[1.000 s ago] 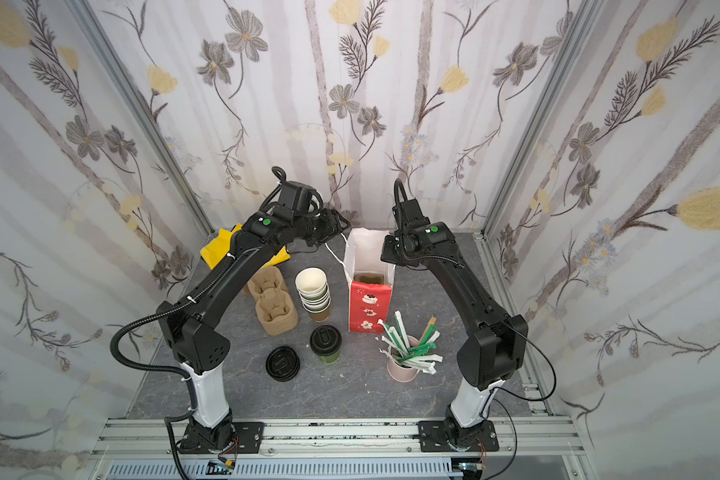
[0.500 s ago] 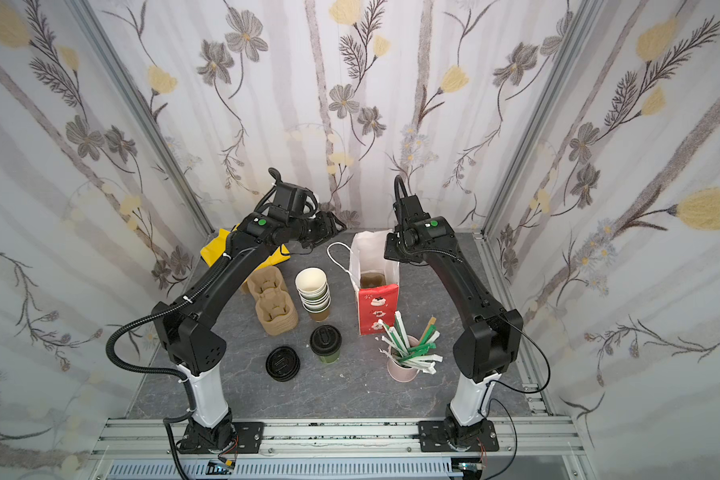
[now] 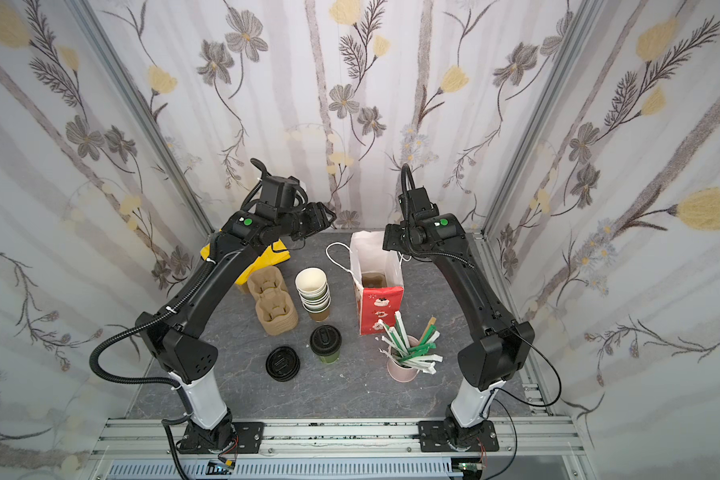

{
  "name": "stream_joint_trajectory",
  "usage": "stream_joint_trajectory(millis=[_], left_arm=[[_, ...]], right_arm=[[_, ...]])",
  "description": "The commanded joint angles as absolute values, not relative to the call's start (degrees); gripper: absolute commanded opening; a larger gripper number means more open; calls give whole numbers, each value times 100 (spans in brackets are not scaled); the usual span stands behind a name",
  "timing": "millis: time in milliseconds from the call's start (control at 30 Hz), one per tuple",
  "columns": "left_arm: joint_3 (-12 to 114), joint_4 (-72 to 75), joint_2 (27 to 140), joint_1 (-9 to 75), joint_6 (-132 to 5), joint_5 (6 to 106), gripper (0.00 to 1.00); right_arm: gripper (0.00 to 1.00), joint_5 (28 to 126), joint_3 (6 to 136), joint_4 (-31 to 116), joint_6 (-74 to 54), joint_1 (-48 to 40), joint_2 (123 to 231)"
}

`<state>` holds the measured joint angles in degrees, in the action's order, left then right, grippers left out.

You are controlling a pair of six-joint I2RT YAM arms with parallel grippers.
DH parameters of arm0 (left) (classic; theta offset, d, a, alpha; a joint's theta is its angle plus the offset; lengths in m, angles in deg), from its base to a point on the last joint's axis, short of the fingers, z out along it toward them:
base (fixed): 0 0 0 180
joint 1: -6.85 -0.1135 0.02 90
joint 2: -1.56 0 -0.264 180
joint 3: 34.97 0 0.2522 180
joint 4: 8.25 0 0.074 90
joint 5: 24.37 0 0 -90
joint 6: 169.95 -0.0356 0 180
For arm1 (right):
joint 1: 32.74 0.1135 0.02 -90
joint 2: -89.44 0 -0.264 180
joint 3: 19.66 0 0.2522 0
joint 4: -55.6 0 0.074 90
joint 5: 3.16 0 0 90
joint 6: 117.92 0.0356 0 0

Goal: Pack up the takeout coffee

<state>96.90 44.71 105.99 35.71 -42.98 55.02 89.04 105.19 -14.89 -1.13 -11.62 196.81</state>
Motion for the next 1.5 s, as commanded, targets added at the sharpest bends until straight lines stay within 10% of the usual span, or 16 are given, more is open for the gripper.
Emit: stream_joint_trajectory(millis=[0,600,1467], left_arm=[[9636,4286,10457,3557,-4452,5997,63],[7263,2540,8809,3545,-3656,7094,66],[2430,2229,4439,3250,-2110,7486,68]], right_arm=[[81,9108,10565,-1359,-53,-1166,19453],[77,9302,9874,-902,109,-806,17427],[71,10029,9373,-696,926,2954,17811]])
